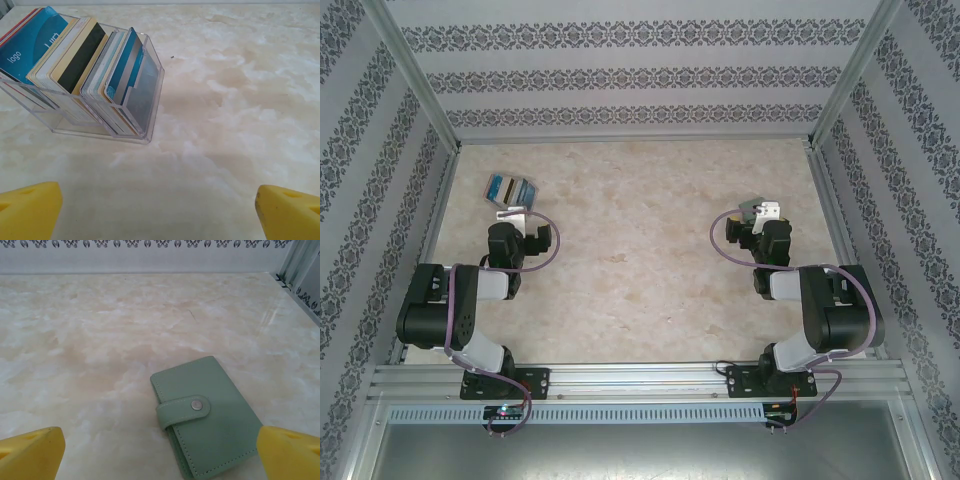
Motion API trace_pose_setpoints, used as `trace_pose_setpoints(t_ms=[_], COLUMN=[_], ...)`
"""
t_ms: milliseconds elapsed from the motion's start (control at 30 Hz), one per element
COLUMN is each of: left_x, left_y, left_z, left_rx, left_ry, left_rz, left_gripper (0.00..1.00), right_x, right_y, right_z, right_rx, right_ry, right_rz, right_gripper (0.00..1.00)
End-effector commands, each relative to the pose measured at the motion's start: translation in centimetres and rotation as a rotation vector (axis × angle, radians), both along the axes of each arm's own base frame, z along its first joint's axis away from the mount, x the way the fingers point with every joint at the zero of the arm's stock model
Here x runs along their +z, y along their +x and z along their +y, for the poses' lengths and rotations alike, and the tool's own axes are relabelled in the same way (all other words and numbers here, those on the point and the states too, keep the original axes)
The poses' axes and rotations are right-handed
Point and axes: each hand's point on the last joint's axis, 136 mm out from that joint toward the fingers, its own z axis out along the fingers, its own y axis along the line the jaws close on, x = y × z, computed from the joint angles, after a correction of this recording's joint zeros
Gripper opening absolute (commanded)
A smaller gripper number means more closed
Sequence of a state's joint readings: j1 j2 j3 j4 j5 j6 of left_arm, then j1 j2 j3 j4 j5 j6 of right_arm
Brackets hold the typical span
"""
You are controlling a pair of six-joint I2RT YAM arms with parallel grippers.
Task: Put the credit cards into the card holder
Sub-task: Move the storage box to the top-center of the table.
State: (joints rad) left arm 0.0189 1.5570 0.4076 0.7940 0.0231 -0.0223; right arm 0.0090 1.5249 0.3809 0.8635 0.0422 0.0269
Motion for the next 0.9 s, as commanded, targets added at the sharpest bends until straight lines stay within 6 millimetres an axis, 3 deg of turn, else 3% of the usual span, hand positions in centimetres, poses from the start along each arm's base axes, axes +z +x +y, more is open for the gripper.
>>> trace_pose_setpoints(t_ms=[0,767,867], left_x=[0.79,0.88,1.61], left_y=[0.58,0.6,0.63], left_z=[-0.59,-0.61,-0.28], left_rx=[-0.026,-0.026,-0.006], left_ry=[0.015,0.014,0.015], left_rz=[-0.032,-0.035,-0.021], left_gripper=[1.0,1.0,1.0], right_x=[1.45,1.44,2.04], right_y=[0.52,0.53,0.32], right_z=[0.48,0.5,1.34], right_rx=[0.022,0.023,0.091], right_ry=[0.008,0.011,0.034], right_rz=[-0.043,-0.042,-0.066], right_gripper=[0.98,0.98,0.98])
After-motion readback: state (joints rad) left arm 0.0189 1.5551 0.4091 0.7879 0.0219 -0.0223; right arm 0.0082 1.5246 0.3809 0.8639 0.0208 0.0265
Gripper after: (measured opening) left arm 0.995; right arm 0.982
